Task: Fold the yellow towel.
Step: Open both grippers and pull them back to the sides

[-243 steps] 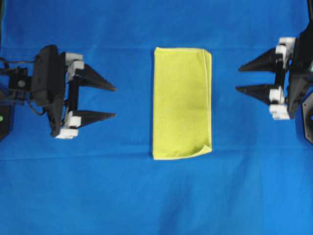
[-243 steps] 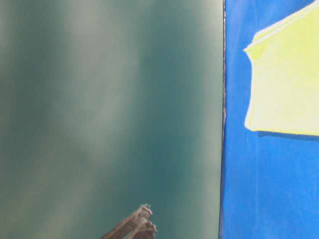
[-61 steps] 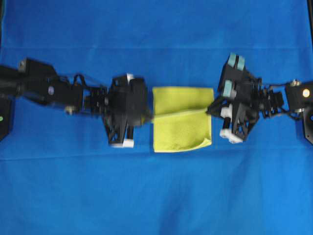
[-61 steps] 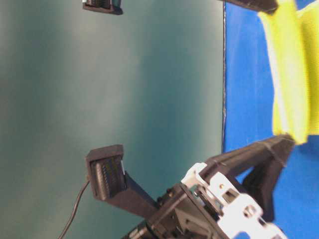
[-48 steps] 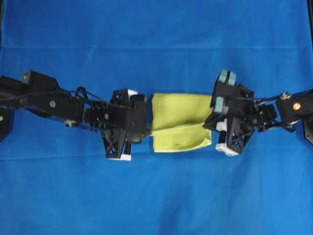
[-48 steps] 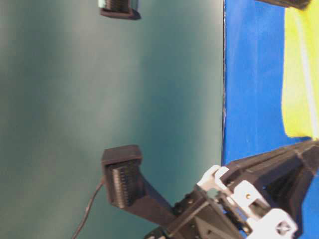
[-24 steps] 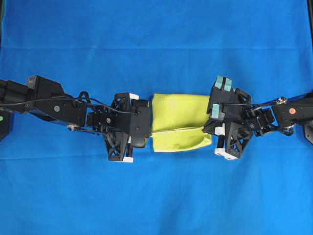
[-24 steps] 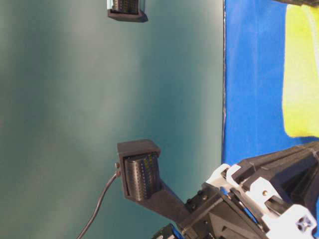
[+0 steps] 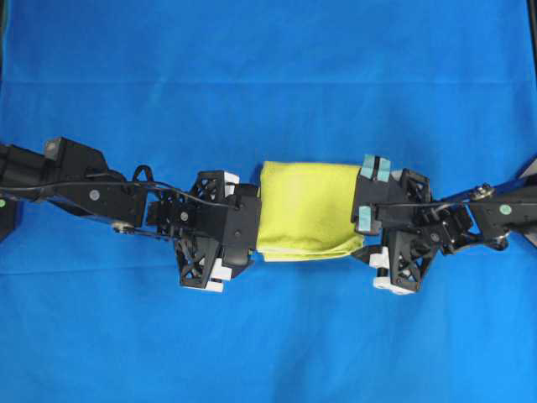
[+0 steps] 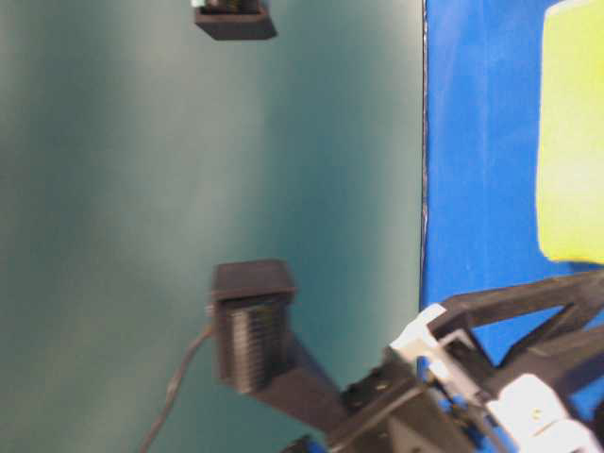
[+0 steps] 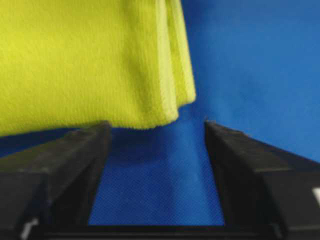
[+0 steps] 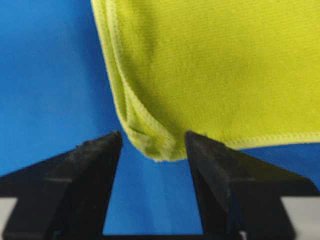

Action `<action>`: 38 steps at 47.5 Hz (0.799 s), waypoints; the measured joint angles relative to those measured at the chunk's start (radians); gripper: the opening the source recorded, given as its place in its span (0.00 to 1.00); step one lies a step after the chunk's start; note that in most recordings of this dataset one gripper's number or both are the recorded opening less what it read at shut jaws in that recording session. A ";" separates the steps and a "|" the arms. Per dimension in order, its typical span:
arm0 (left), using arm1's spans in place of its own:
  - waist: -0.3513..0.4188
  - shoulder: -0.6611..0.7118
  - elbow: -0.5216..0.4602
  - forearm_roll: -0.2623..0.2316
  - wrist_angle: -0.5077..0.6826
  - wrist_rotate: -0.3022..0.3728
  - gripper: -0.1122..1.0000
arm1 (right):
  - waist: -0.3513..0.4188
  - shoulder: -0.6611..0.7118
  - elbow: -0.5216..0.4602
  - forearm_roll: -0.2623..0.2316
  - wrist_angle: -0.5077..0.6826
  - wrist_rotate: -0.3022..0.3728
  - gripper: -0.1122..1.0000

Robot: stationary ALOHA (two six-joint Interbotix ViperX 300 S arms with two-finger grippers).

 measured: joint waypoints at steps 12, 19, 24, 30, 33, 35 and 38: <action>0.000 -0.097 0.000 0.000 0.044 0.003 0.65 | 0.000 -0.123 -0.005 -0.005 0.120 -0.011 0.60; 0.000 -0.175 0.000 0.000 0.084 0.003 0.65 | 0.000 -0.233 -0.005 -0.034 0.181 -0.009 0.60; 0.000 -0.239 0.002 0.000 0.106 0.011 0.65 | 0.002 -0.325 -0.005 -0.066 0.215 -0.012 0.60; -0.002 -0.313 0.011 0.000 0.124 0.020 0.65 | 0.002 -0.440 0.002 -0.101 0.250 -0.012 0.60; -0.002 -0.354 0.018 0.000 0.133 0.020 0.65 | 0.002 -0.495 0.012 -0.118 0.264 -0.012 0.60; -0.002 -0.383 0.029 0.000 0.137 0.025 0.65 | 0.002 -0.537 0.020 -0.132 0.272 -0.011 0.60; 0.000 -0.439 0.054 0.000 0.140 0.038 0.65 | 0.002 -0.594 0.029 -0.146 0.281 -0.014 0.60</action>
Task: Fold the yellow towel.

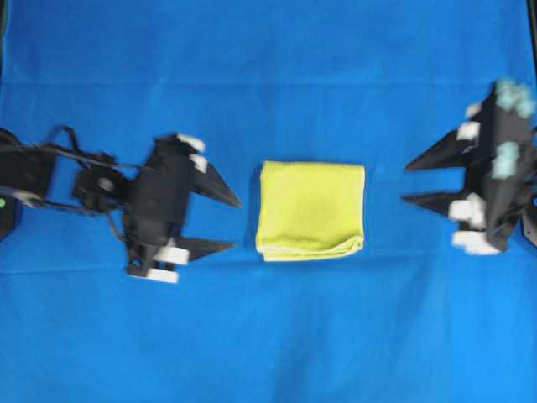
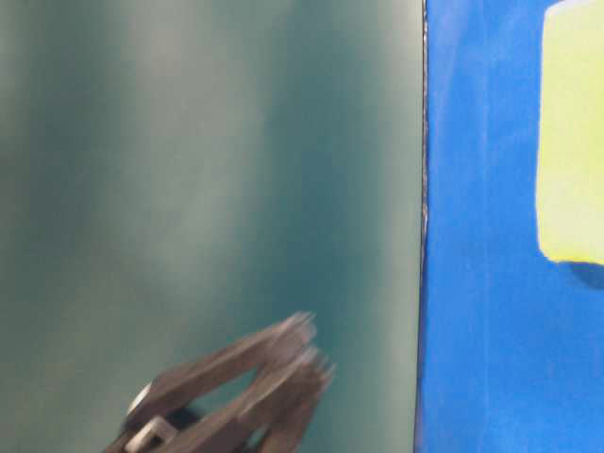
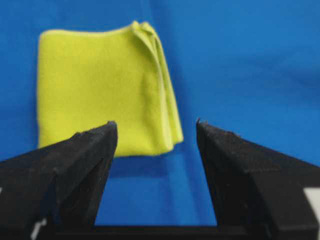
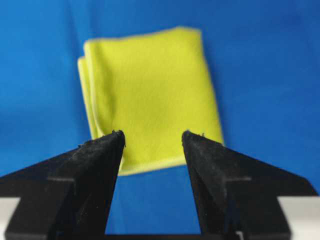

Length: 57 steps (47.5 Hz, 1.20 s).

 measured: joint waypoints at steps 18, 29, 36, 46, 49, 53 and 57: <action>0.014 -0.301 0.210 0.002 -0.057 0.000 0.65 | 0.000 -0.313 0.087 -0.083 0.071 -0.018 0.59; 0.015 -0.492 0.382 0.000 -0.133 -0.012 0.65 | 0.000 -0.453 0.216 -0.097 0.034 -0.017 0.59; 0.018 -0.606 0.497 0.000 -0.189 -0.014 0.65 | 0.000 -0.515 0.301 -0.098 -0.035 -0.006 0.59; 0.020 -0.710 0.624 -0.002 -0.259 -0.028 0.65 | 0.000 -0.529 0.370 -0.098 -0.115 0.005 0.59; 0.020 -0.729 0.646 0.000 -0.270 -0.031 0.65 | 0.000 -0.526 0.374 -0.098 -0.123 0.005 0.59; 0.021 -0.741 0.655 0.000 -0.276 -0.034 0.65 | 0.000 -0.525 0.374 -0.098 -0.126 0.005 0.59; 0.021 -0.742 0.658 -0.002 -0.278 -0.034 0.65 | 0.000 -0.525 0.374 -0.098 -0.126 0.006 0.59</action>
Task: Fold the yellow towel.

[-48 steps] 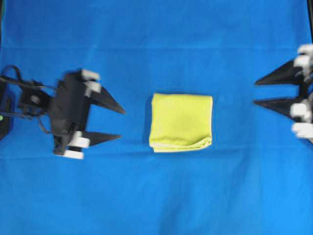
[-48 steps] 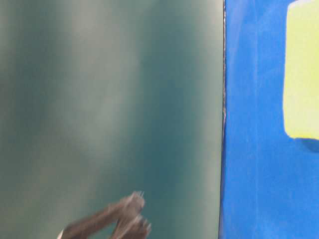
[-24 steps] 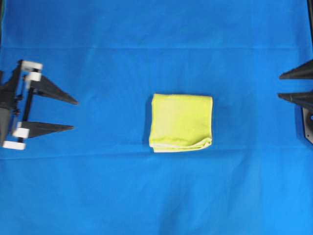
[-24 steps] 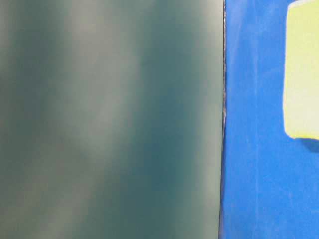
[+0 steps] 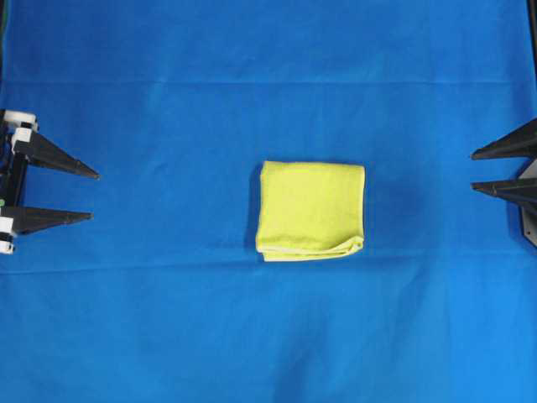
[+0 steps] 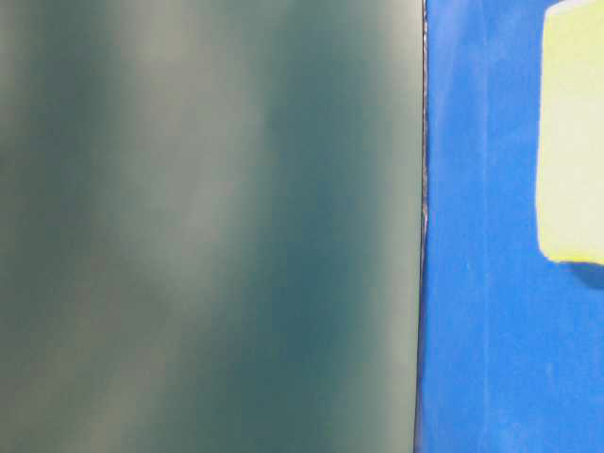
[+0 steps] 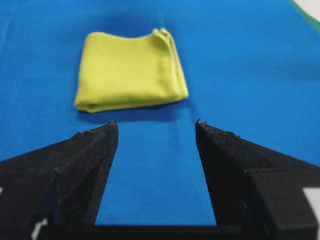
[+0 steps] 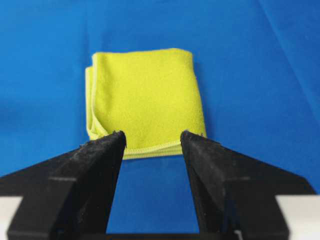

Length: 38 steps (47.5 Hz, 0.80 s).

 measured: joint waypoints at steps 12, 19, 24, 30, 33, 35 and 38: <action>0.002 0.000 0.002 0.002 -0.003 0.002 0.65 | 0.002 0.000 0.000 0.000 -0.002 0.000 0.59; 0.014 0.000 0.003 0.000 0.000 -0.002 0.64 | 0.000 0.000 0.000 0.000 -0.002 0.000 0.59; 0.018 0.000 0.003 0.000 0.000 0.000 0.64 | 0.000 -0.002 0.000 0.000 -0.002 0.000 0.59; 0.020 0.000 0.003 0.000 0.000 0.002 0.64 | 0.000 0.000 0.000 0.000 -0.002 0.000 0.59; 0.020 -0.002 0.003 0.000 0.002 -0.003 0.64 | 0.000 0.000 0.000 0.000 -0.002 0.000 0.59; 0.020 -0.003 0.003 0.000 0.002 0.002 0.64 | 0.000 -0.002 0.002 0.000 -0.002 0.000 0.59; 0.020 -0.008 0.005 0.000 0.000 -0.002 0.64 | 0.000 -0.002 0.000 0.000 -0.002 0.000 0.59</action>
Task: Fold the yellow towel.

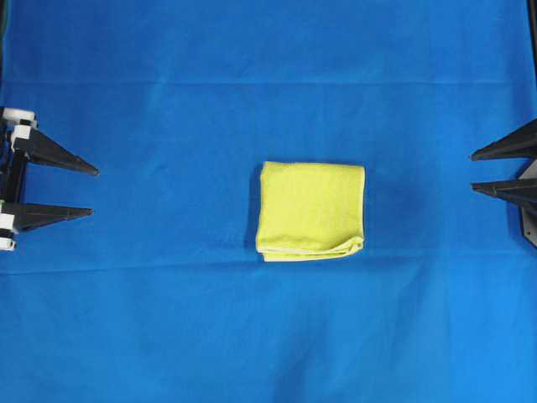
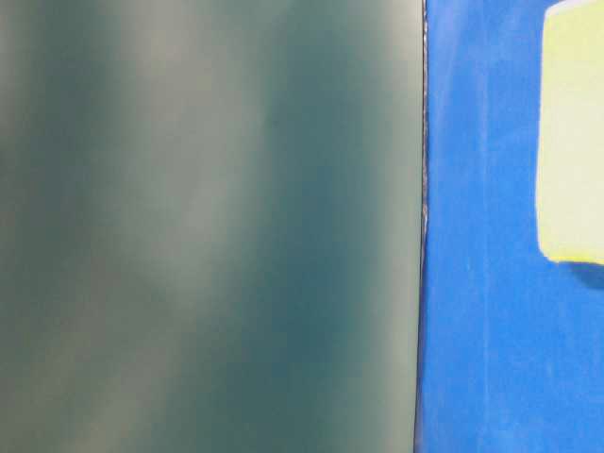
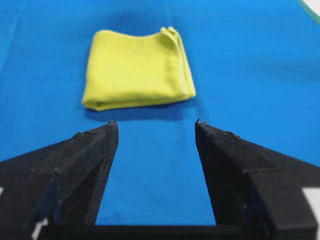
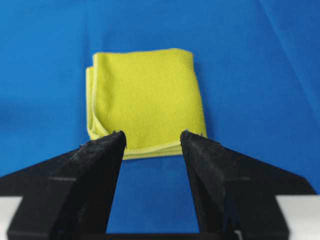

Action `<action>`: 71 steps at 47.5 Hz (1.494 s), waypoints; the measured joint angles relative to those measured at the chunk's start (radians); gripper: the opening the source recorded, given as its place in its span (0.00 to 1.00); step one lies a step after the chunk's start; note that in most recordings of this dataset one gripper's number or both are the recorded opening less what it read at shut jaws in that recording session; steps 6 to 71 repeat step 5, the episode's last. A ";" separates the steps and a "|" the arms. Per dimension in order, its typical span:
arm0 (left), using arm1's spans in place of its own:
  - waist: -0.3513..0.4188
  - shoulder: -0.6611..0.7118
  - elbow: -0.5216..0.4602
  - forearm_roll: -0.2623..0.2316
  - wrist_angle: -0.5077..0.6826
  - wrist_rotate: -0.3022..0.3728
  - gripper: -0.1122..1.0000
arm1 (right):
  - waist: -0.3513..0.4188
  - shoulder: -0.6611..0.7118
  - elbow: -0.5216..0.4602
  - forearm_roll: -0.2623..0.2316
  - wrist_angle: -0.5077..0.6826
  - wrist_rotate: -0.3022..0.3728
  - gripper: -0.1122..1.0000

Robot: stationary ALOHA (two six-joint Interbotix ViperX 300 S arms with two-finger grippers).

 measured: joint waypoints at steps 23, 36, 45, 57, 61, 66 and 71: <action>-0.002 -0.011 0.002 0.000 0.002 0.003 0.64 | -0.003 0.002 0.000 0.000 0.000 0.000 0.59; -0.002 -0.011 0.002 0.000 0.002 0.003 0.64 | -0.003 0.002 0.000 0.000 0.000 0.000 0.59; -0.002 -0.011 0.002 0.000 0.002 0.003 0.64 | -0.003 0.002 0.000 0.000 0.000 0.000 0.59; -0.002 -0.011 0.002 0.000 0.002 0.003 0.64 | -0.003 0.002 0.000 0.000 0.000 0.000 0.59; -0.002 -0.011 0.002 0.000 0.002 0.003 0.64 | -0.003 0.002 0.000 0.000 0.000 0.000 0.59; -0.002 -0.011 0.002 0.000 0.002 0.003 0.64 | -0.003 0.002 0.000 0.000 0.000 0.000 0.59; -0.002 -0.011 0.002 0.000 0.002 0.003 0.64 | -0.003 0.002 0.000 0.000 0.000 0.000 0.59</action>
